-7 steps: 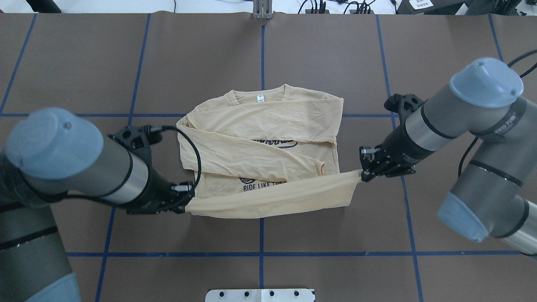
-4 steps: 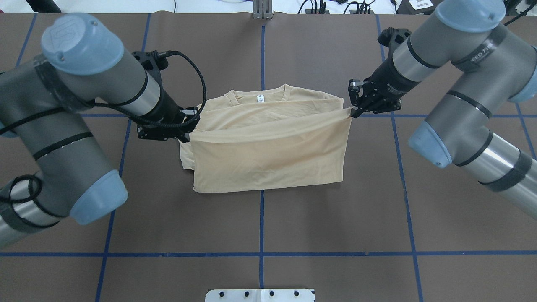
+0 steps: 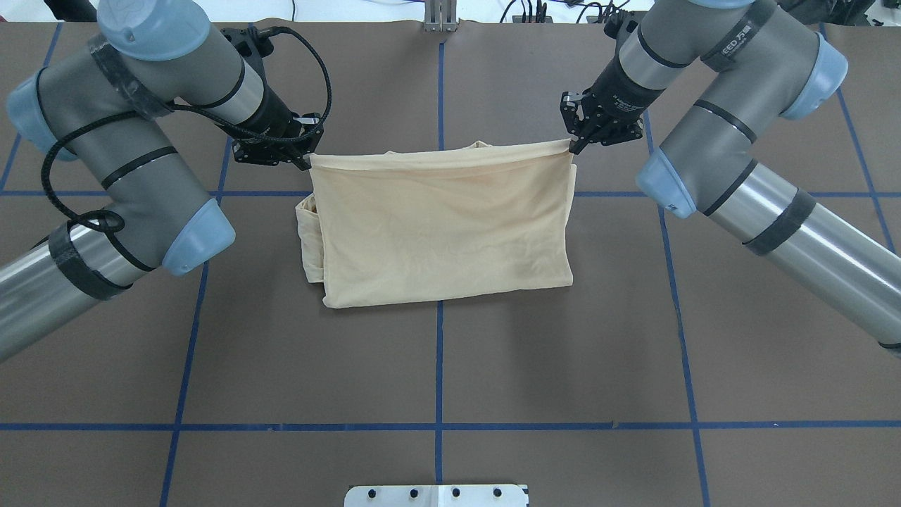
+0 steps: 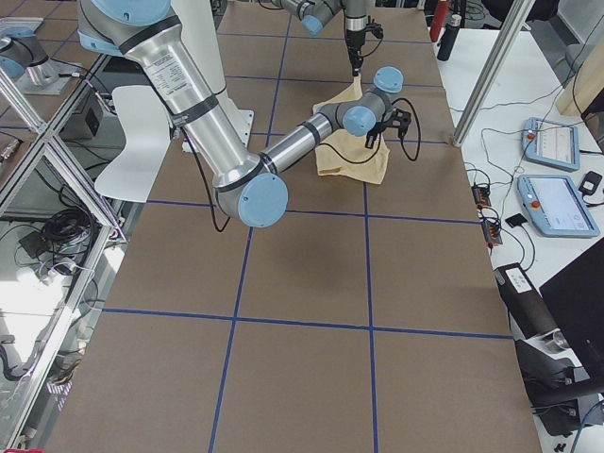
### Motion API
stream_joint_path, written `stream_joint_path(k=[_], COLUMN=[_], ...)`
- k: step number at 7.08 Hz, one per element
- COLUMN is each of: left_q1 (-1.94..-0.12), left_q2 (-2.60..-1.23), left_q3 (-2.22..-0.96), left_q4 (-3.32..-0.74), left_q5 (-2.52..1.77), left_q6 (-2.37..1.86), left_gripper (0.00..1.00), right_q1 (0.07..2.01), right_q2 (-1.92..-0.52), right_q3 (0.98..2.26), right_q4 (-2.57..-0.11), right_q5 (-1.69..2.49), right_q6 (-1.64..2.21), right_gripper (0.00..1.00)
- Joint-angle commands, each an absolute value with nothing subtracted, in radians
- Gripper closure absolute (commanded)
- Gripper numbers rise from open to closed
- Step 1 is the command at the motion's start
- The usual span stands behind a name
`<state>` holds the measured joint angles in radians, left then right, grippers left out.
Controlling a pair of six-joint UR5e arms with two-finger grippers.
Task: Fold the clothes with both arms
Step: 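Lift the hem with both grippers and fold it toward the collar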
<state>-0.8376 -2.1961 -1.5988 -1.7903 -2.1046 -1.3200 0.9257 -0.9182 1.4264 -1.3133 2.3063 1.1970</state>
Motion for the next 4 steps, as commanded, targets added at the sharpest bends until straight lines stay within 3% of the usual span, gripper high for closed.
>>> stream_joint_path(k=[1, 4], left_q1=[-0.836, -0.811], left_q2=[-2.232, -2.295], left_q3=[-1.380, -1.295], left_q4=[-2.063, -2.106], left_q5=[-2.105, -2.103], left_q6=[-1.414, -1.466], left_gripper=[1.00, 1.00], right_q1=[0.913, 0.879], right_q2=[-0.876, -0.874], right_q3=[1.291, 1.267], right_q4=[-1.223, -1.212], right_q5=[2.301, 2.261], right_q6=[1.197, 1.197], right_gripper=[1.00, 1.00])
